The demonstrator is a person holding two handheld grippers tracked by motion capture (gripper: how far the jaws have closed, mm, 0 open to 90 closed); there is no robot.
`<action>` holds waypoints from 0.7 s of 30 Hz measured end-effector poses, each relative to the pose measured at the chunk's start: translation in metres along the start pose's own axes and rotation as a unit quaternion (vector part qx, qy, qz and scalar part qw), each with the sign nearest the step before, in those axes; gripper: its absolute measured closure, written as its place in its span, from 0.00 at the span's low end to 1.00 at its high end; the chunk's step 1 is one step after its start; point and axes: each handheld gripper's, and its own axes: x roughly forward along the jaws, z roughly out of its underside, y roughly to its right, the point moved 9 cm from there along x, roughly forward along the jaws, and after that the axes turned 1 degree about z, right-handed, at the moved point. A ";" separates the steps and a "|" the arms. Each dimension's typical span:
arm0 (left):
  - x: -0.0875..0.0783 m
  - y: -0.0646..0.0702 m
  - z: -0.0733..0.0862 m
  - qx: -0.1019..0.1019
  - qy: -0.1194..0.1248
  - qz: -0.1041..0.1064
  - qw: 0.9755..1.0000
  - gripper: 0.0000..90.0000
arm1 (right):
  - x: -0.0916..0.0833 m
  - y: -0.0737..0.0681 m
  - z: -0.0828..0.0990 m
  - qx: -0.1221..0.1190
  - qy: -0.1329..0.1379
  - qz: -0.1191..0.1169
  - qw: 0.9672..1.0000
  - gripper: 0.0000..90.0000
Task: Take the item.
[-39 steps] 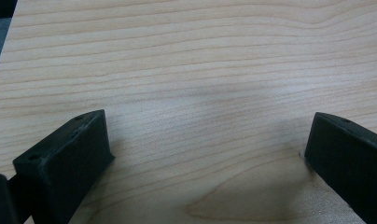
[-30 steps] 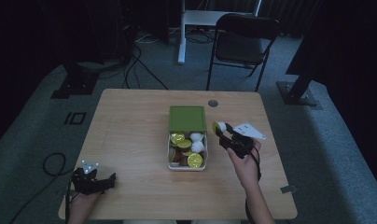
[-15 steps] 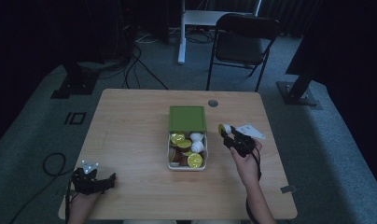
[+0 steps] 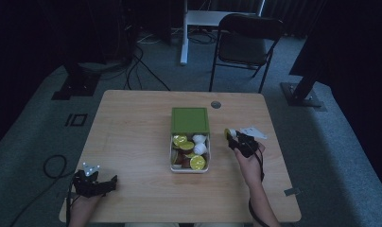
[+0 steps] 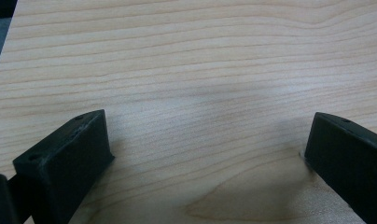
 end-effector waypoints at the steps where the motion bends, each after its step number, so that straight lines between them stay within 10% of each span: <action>1: 0.000 0.000 0.000 0.000 0.000 0.000 1.000 0.00 | 0.000 0.000 0.000 0.000 0.000 0.000 1.000 0.63; 21: 0.000 0.000 0.000 0.000 0.000 0.000 1.000 0.00 | 0.025 0.004 0.024 0.006 -0.052 -0.005 0.999 0.63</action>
